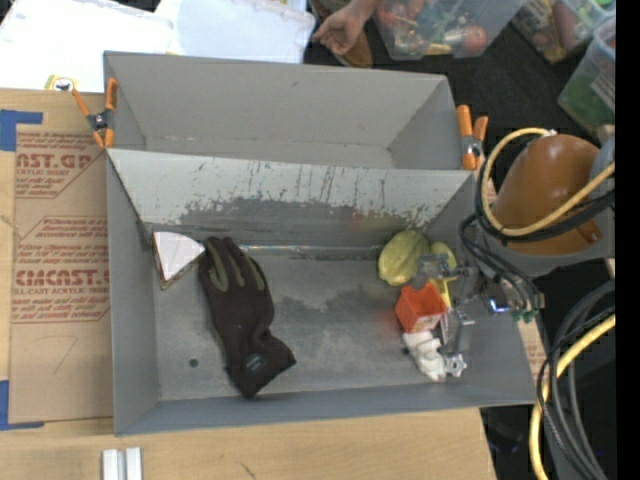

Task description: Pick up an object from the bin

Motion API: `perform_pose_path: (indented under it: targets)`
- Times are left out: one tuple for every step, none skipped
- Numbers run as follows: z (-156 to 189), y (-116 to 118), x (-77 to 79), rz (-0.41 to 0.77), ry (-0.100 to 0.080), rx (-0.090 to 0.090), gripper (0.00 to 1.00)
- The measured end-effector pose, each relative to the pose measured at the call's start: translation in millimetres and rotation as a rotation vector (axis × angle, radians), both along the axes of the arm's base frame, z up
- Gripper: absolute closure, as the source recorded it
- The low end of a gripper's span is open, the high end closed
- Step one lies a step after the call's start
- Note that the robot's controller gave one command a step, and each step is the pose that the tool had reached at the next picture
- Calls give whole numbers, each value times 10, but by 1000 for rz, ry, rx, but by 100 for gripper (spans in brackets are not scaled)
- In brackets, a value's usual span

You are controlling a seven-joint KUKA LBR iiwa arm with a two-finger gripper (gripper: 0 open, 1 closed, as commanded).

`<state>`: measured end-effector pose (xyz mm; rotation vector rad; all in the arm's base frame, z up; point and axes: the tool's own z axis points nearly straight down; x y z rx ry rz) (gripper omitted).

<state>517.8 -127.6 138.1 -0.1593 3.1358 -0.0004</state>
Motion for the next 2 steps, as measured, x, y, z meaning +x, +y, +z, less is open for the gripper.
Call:
perform_pose_path:
  targets:
    - [-561,-53,55,649,-3,2,0]
    - [-645,-42,-108,672,-20,-6,100]
